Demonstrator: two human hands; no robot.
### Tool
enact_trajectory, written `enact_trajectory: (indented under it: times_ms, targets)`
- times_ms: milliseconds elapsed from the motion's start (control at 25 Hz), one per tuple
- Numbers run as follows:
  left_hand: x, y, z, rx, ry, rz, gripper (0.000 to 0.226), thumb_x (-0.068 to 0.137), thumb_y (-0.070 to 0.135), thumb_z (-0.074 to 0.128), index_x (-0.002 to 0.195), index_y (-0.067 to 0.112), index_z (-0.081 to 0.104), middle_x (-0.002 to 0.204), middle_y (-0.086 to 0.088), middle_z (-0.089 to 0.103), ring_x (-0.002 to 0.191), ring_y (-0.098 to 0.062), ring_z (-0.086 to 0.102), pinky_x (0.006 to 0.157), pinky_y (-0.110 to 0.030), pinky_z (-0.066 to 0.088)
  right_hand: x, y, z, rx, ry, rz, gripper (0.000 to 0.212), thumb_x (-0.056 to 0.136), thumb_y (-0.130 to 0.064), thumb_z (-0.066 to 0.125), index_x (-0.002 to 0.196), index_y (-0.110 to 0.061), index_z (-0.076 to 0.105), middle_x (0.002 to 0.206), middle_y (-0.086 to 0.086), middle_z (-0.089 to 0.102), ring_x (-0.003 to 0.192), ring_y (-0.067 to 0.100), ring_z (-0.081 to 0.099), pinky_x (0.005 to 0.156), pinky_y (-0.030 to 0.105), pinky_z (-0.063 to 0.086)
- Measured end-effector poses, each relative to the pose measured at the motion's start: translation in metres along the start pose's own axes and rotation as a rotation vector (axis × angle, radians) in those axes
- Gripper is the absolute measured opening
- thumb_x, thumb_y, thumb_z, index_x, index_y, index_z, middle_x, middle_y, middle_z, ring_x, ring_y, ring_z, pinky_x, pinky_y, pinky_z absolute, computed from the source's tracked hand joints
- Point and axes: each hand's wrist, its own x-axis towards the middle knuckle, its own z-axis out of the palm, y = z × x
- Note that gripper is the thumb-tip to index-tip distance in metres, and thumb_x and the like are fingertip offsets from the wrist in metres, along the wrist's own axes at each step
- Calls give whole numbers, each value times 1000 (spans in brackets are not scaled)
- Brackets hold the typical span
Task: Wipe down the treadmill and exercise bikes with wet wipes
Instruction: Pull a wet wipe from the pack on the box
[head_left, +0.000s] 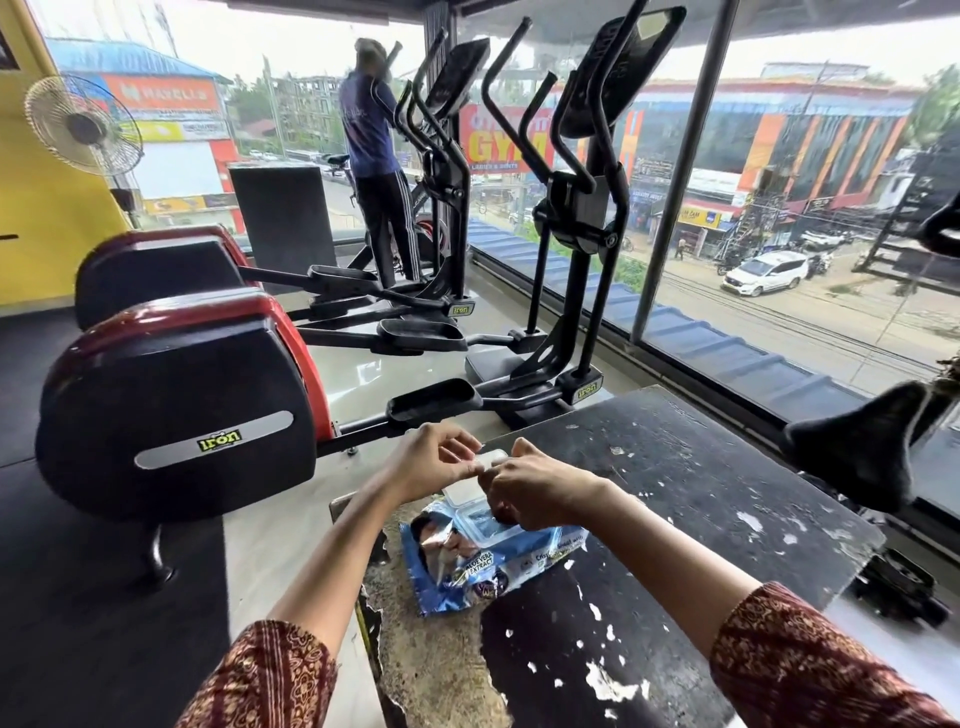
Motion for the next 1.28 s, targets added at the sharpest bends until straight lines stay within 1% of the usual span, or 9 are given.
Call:
enact_trajectory:
  times_ms: [240,440,560,640,720,840,960,1200,1280]
  targets:
    - [1,-2,-3,-18,-4,-5,19,78,15,78,94,15,68,82,8,66,76,-8,64,71,-13,52,-9,8,-1,112,63,-3,17,87,-9,55,86,-20,69,98,-6,61,101,11,54,89,36,24]
    - [1,-4,-5,-17,-9,-11,19,78,18,79,89,22,65,80,9,65,75,-4,63,71,-15,53,-10,9,-3,145,56,17,18,90,-7,51,84,-23,58,93,-11,55,83,-1,42,85,35,26]
    - [3,-3,-4,-27,-10,-11,19,77,18,79,89,22,65,81,8,66,75,-5,64,70,-14,52,-10,9,0,178,17,79,12,94,-13,49,94,-23,54,101,-3,59,95,14,54,87,35,33]
    - [4,-3,-4,-20,-9,-17,18,78,18,79,89,21,65,81,7,66,73,-4,63,69,-12,51,-13,13,0,255,41,114,10,94,-11,49,96,-19,55,96,0,58,88,23,55,80,34,41]
    - [5,-2,-3,-24,-12,-21,17,78,18,78,89,20,65,80,7,65,72,-4,62,68,-12,50,-17,19,-3,372,105,108,12,90,-3,50,95,-11,56,83,-2,54,76,22,52,69,29,42]
    - [6,-2,1,-49,-27,-18,17,79,17,78,89,20,65,80,6,65,73,-8,63,69,-17,53,-23,25,-11,513,210,72,14,82,11,51,89,1,59,73,-6,51,65,9,47,61,8,35]
    - [7,-2,3,-56,-16,-18,17,78,16,79,89,18,65,79,7,64,71,-6,61,67,-14,52,-22,25,-11,614,294,59,13,80,12,56,84,2,63,74,-4,57,68,-4,50,67,5,38]
    - [7,1,0,-58,-8,-2,18,78,17,79,89,20,65,80,6,65,73,-6,62,68,-13,51,-15,25,-1,680,408,110,20,83,5,64,100,-3,72,91,10,72,79,14,65,75,19,52]
    - [6,2,-1,-42,-2,12,19,78,17,79,87,23,64,81,6,65,75,-8,63,69,-15,52,-15,26,-3,678,396,117,21,85,2,65,102,-6,74,93,9,73,80,12,65,75,15,51]
